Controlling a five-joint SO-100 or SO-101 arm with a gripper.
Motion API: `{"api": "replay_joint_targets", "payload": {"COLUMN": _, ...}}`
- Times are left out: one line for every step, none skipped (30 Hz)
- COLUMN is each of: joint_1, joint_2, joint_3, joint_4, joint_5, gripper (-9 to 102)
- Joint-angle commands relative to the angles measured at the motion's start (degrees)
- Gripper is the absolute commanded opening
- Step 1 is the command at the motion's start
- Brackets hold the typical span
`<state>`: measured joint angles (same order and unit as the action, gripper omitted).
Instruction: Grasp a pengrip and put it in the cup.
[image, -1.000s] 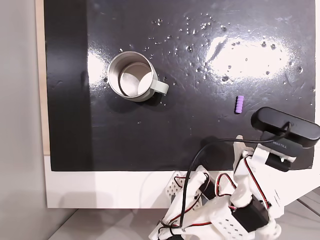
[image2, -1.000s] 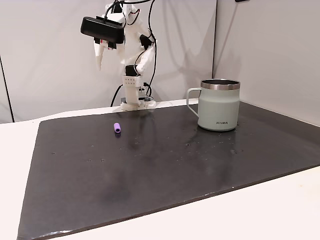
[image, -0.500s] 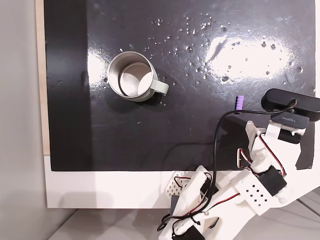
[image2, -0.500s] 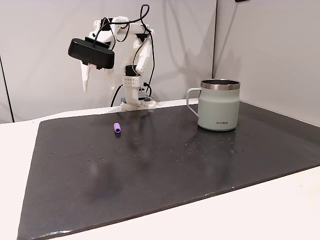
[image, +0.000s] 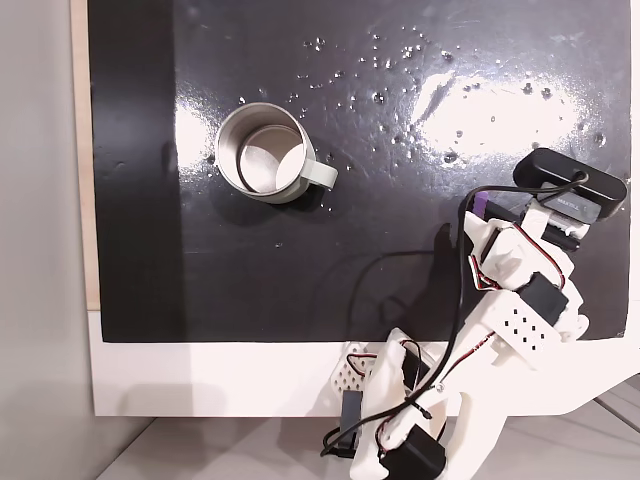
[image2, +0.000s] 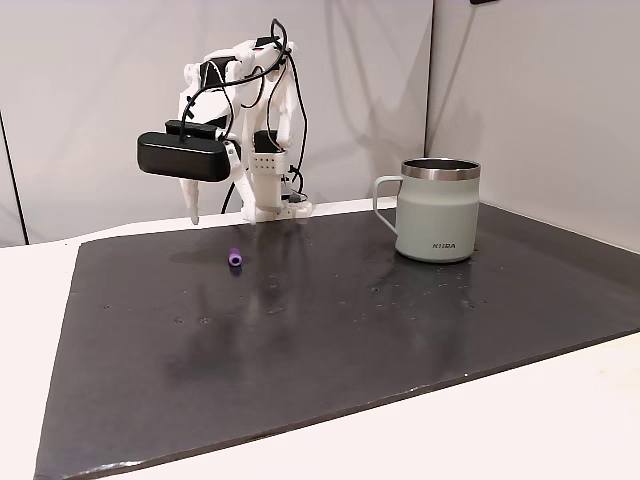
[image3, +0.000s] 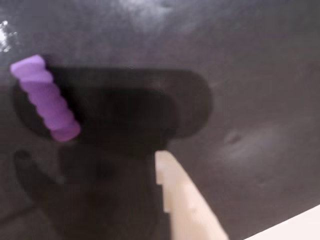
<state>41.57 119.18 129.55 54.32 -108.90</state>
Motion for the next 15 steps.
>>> {"api": "replay_joint_targets", "payload": {"joint_1": -1.32, "joint_2": -0.44, "joint_3": -1.76, "joint_4": -1.32, "joint_5": 1.05, "gripper": 35}}
{"api": "replay_joint_targets", "payload": {"joint_1": -1.41, "joint_2": -1.49, "joint_3": -1.67, "joint_4": -2.46, "joint_5": 1.05, "gripper": 35}}
{"api": "replay_joint_targets", "payload": {"joint_1": -1.41, "joint_2": -2.99, "joint_3": -1.76, "joint_4": -3.60, "joint_5": 1.14, "gripper": 35}}
{"api": "replay_joint_targets", "payload": {"joint_1": -1.49, "joint_2": -4.75, "joint_3": -2.20, "joint_4": -4.92, "joint_5": 1.23, "gripper": 35}}
{"api": "replay_joint_targets", "payload": {"joint_1": -1.49, "joint_2": -6.59, "joint_3": -2.72, "joint_4": -6.42, "joint_5": 1.58, "gripper": 35}}
{"api": "replay_joint_targets", "payload": {"joint_1": -1.58, "joint_2": -8.44, "joint_3": -3.34, "joint_4": -7.56, "joint_5": 1.93, "gripper": 35}}
{"api": "replay_joint_targets", "payload": {"joint_1": -1.67, "joint_2": -10.28, "joint_3": -4.04, "joint_4": -8.35, "joint_5": 2.72, "gripper": 35}}
{"api": "replay_joint_targets", "payload": {"joint_1": -1.85, "joint_2": -11.87, "joint_3": -4.92, "joint_4": -8.70, "joint_5": 3.16, "gripper": 35}}
{"api": "replay_joint_targets", "payload": {"joint_1": -2.02, "joint_2": -13.18, "joint_3": -5.71, "joint_4": -8.79, "joint_5": 3.69, "gripper": 35}}
{"api": "replay_joint_targets", "payload": {"joint_1": -2.20, "joint_2": -14.24, "joint_3": -6.33, "joint_4": -8.79, "joint_5": 4.31, "gripper": 35}}
{"api": "replay_joint_targets", "payload": {"joint_1": -2.55, "joint_2": -15.12, "joint_3": -6.77, "joint_4": -8.88, "joint_5": 5.01, "gripper": 35}}
{"api": "replay_joint_targets", "payload": {"joint_1": -2.90, "joint_2": -15.64, "joint_3": -6.94, "joint_4": -8.96, "joint_5": 5.54, "gripper": 34}}
{"api": "replay_joint_targets", "payload": {"joint_1": -3.25, "joint_2": -16.08, "joint_3": -6.94, "joint_4": -9.23, "joint_5": 6.06, "gripper": 34}}
{"api": "replay_joint_targets", "payload": {"joint_1": -3.69, "joint_2": -16.35, "joint_3": -6.86, "joint_4": -9.23, "joint_5": 6.77, "gripper": 34}}
{"api": "replay_joint_targets", "payload": {"joint_1": -4.13, "joint_2": -16.61, "joint_3": -6.77, "joint_4": -9.23, "joint_5": 7.29, "gripper": 32}}
